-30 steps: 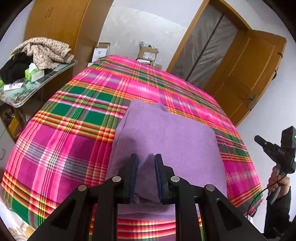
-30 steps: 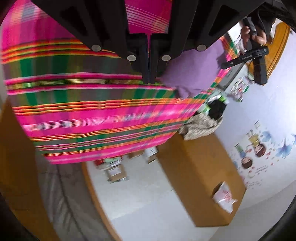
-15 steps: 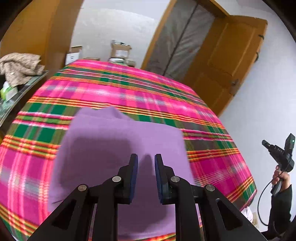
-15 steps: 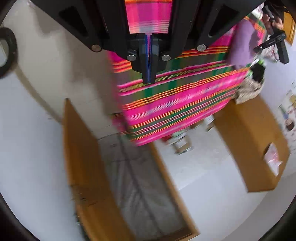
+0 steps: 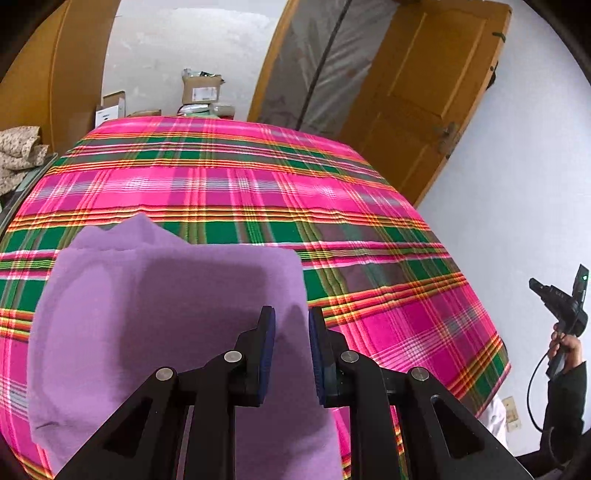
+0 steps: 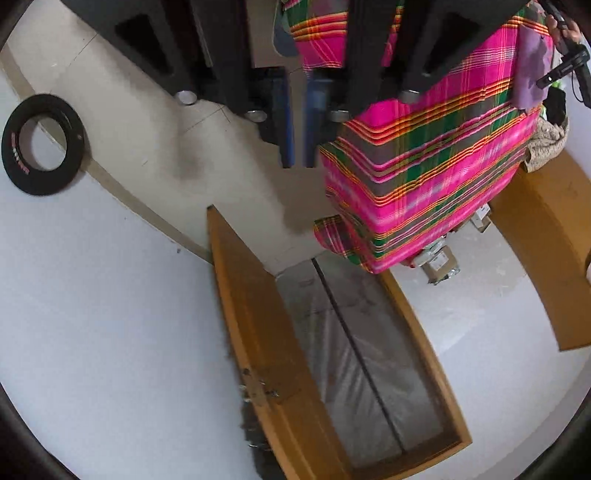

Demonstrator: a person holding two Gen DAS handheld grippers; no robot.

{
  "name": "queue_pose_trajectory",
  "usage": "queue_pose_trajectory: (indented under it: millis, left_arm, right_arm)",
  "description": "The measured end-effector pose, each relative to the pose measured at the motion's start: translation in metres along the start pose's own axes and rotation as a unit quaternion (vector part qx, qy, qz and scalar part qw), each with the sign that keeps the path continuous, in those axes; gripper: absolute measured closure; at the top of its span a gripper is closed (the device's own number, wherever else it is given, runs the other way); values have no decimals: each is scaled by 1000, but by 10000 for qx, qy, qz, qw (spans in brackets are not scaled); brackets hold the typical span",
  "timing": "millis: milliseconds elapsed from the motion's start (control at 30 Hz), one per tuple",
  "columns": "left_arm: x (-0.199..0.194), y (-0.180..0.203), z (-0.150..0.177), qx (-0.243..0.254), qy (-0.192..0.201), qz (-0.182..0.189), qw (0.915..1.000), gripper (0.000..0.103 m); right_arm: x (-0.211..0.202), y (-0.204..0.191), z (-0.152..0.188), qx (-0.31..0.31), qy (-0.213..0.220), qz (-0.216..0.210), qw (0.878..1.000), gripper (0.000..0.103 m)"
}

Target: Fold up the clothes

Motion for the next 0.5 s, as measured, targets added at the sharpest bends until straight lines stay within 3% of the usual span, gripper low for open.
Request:
queue_pose_trajectory:
  millis: [33, 267, 300, 333, 367, 400, 500]
  left_arm:
    - [1, 1, -1, 8, -9, -2, 10000, 84]
    - [9, 8, -4, 41, -99, 15, 9999, 84]
    - [10, 9, -4, 38, -104, 21, 9999, 84]
    - [11, 9, -5, 34, -110, 26, 9999, 84]
    - [11, 9, -5, 35, -109, 30, 9999, 84]
    - [10, 9, -5, 39, -95, 29, 9999, 84]
    - [8, 7, -5, 7, -72, 32, 10000, 84]
  right_arm:
    - [0, 3, 1, 65, -2, -53, 10000, 73]
    - [3, 21, 3, 357, -68, -203, 9991, 71]
    - [12, 23, 4, 212, -221, 153, 9994, 65]
    - [21, 25, 5, 67, -401, 520, 9978, 64]
    - [37, 32, 12, -65, -862, 990, 9913, 67]
    - [47, 36, 18, 35, -1111, 1024, 9885, 70]
    - [34, 27, 14, 128, -738, 446, 9962, 70]
Point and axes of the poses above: each gripper's, at about its wrist camera, not at the fingertips, and x roughly the way its jaws point, y to its right, z to its underside, the point moved 7 cm from there along x, roughly the way its jaws point, and after that the axes turned 12 degrees about -y, right-handed, at the moved point
